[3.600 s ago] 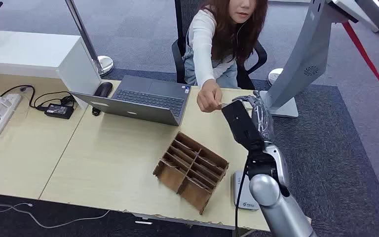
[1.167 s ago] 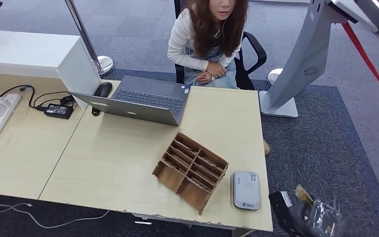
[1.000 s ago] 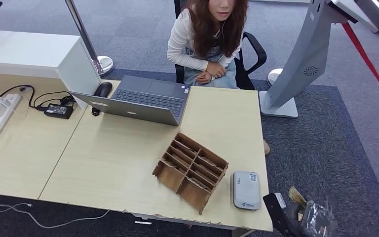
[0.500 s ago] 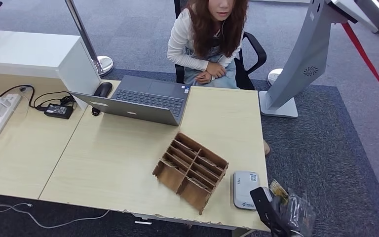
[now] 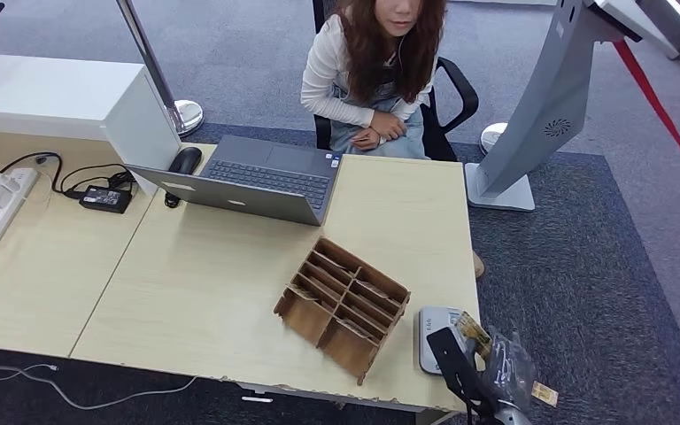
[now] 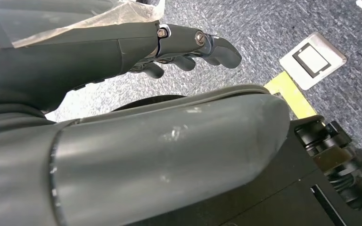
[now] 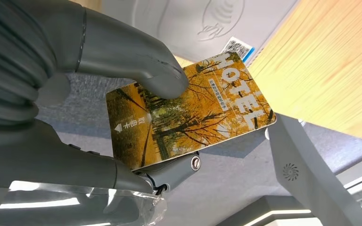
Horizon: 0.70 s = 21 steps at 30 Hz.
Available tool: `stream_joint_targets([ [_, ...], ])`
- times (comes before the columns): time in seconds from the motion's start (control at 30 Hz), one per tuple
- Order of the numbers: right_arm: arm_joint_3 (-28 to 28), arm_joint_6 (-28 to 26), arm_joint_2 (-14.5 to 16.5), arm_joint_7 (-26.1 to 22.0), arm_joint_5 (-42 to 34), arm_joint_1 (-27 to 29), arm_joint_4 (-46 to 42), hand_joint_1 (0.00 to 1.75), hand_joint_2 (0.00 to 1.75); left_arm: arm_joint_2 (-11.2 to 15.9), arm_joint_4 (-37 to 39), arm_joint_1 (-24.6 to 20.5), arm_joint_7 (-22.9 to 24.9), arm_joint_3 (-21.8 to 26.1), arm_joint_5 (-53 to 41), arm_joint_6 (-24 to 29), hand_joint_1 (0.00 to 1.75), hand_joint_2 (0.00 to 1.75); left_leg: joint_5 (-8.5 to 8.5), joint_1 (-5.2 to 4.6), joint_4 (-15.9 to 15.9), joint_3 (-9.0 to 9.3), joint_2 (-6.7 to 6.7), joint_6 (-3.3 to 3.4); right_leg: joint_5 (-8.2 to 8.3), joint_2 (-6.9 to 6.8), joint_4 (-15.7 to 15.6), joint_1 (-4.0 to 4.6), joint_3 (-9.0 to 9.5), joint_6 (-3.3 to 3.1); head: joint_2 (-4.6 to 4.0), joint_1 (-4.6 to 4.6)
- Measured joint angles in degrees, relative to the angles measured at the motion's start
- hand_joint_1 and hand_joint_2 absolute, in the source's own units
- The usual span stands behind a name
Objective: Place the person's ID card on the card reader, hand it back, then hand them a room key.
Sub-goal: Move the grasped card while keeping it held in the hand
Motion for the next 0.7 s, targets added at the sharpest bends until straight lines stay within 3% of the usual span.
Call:
stream_joint_targets([
  [0.37, 2.8, 0.6, -1.0, 0.9, -1.7, -0.8, 0.5, 1.75, 1.75, 0.0, 0.1, -0.2, 0.3, -1.3, 0.7, -0.5, 0.00, 0.00, 0.00, 0.00, 0.0, 0.00, -0.01, 0.00, 0.00, 0.00, 0.0, 0.00, 0.00, 0.00, 0.00, 0.00],
  [0.7, 5.8, 4.8, -2.2, 5.9, -4.8, -3.2, 3.3, 1.75, 1.75, 0.1, 0.5, -0.5, 0.8, -2.6, 1.5, -2.2, 0.00, 0.00, 0.00, 0.01, 0.0, 0.01, 0.04, 0.00, 0.01, 0.06, 0.0, 0.01, 0.02, -0.01, 0.00, 0.00],
])
